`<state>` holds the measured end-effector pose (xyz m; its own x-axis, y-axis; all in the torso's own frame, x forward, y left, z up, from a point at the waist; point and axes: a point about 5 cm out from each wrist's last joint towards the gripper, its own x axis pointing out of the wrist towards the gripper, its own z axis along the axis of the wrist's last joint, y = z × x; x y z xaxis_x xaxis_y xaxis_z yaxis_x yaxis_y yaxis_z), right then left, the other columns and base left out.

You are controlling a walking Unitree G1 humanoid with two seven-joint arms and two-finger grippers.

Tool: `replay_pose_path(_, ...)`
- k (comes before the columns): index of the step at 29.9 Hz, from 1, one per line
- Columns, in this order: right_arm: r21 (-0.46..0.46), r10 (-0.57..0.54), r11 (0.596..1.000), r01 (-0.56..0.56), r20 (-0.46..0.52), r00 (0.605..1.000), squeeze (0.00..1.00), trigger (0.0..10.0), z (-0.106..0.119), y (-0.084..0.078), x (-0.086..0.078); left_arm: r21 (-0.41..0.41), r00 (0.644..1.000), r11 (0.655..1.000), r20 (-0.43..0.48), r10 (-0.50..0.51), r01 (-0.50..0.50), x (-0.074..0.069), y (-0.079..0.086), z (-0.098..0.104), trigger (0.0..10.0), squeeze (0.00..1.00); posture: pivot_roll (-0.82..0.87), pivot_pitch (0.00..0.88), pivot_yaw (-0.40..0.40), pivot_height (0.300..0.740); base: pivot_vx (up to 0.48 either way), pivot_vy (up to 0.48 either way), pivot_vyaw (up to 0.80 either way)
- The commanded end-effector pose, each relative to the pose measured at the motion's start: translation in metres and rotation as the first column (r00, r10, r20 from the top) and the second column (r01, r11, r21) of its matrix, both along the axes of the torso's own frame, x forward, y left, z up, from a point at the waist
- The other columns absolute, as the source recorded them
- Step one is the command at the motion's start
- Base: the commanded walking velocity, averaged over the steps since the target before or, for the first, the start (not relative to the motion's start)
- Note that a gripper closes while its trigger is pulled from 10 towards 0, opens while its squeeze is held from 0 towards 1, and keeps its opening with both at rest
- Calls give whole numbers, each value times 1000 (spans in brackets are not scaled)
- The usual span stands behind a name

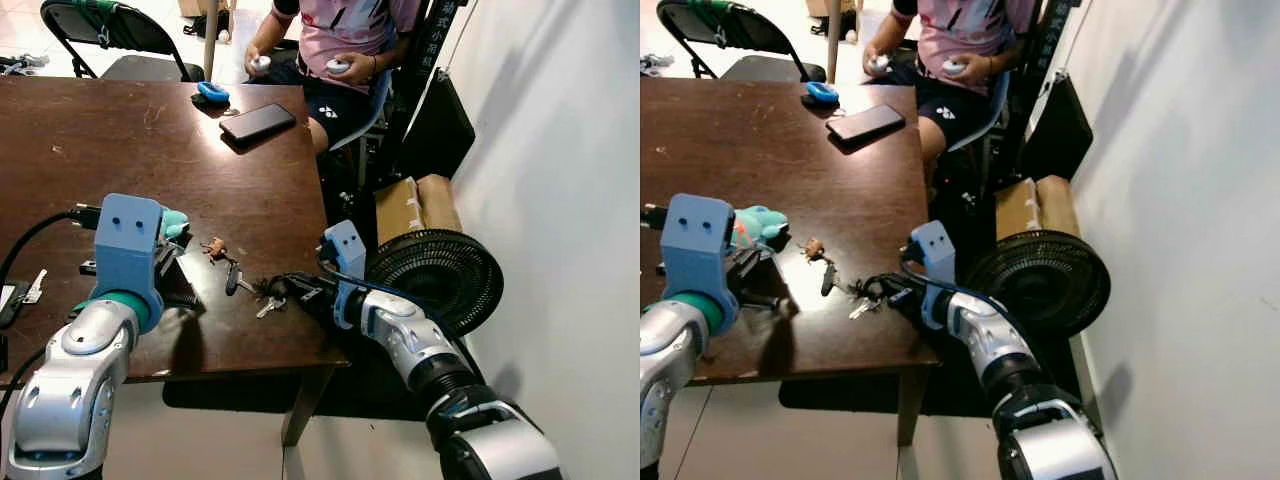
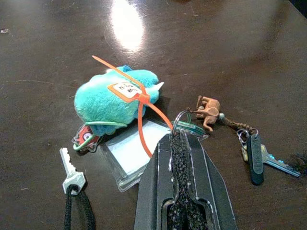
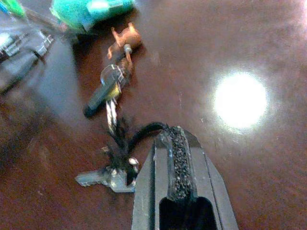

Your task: Hang keys on a hook

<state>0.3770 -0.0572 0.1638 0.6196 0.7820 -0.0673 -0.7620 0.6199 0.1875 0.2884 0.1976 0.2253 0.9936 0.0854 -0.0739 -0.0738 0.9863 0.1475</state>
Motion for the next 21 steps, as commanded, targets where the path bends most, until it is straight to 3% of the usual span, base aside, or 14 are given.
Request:
replay_pose_path(1, 57, 21, 998, -22, 14, 1000, 0, 0, 6, 2, -1, -8, 1000, 1000, -12, 0, 0, -2, -1, -2, 10000, 0, 230, 206, 21, 740, 0, 0, 0)
replay_pose_path(4, 169, 49, 984, -62, 80, 996, 0, 0, 26, 2, -1, -9, 1000, 1000, -15, -2, 2, -2, -1, -3, 10000, 0, 225, 204, 23, 740, 0, 0, 0)
replay_pose_path(9, 209, 54, 975, -79, 126, 991, 0, 0, 37, 1, -2, -10, 1000, 1000, -16, -4, 4, -2, -2, -3, 10000, 0, 224, 204, 23, 740, 0, 0, 0)
replay_pose_path(10, 213, 38, 974, -70, 150, 988, 0, 10000, 42, 1, -1, -11, 1000, 1000, -16, -7, 7, -2, -3, -3, 10000, 0, 221, 200, 23, 740, 0, 0, 0)
replay_pose_path(12, 184, 29, 981, -57, 154, 988, 0, 10000, 41, 0, 0, -11, 1000, 1000, -16, -10, 10, -1, -3, -4, 10000, 0, 221, 196, 21, 740, 0, 0, 0)
replay_pose_path(13, 125, 27, 991, -46, 145, 989, 718, 10000, 33, -1, 0, -12, 1000, 1000, -16, -12, 11, -1, -4, -4, 10000, 0, 221, 193, 20, 740, 0, 0, 0)
replay_pose_path(15, 125, 27, 991, -46, 145, 989, 718, 10000, 33, -1, 0, -12, 1000, 1000, -16, -12, 11, -1, -4, -4, 10000, 0, 221, 193, 20, 740, 0, 0, 0)
replay_pose_path(16, 75, 22, 997, -31, 119, 993, 1000, 10000, 23, -2, 0, -11, 1000, 1000, -15, -12, 12, -1, -4, -4, 10000, 0, 222, 192, 19, 740, 0, 0, 0)
replay_pose_path(17, 25, 21, 999, -24, 102, 995, 1000, 10000, 14, -5, -1, -11, 1000, 1000, -15, -11, 11, -1, -3, -4, 10000, 0, 221, 191, 18, 740, 0, 0, 0)
replay_pose_path(21, -27, 7, 1000, -5, 82, 997, 1000, 10000, 3, -10, -2, -10, 1000, 1000, -15, -9, 9, -2, -3, -4, 10000, 0, 216, 187, 19, 740, 0, 0, 0)
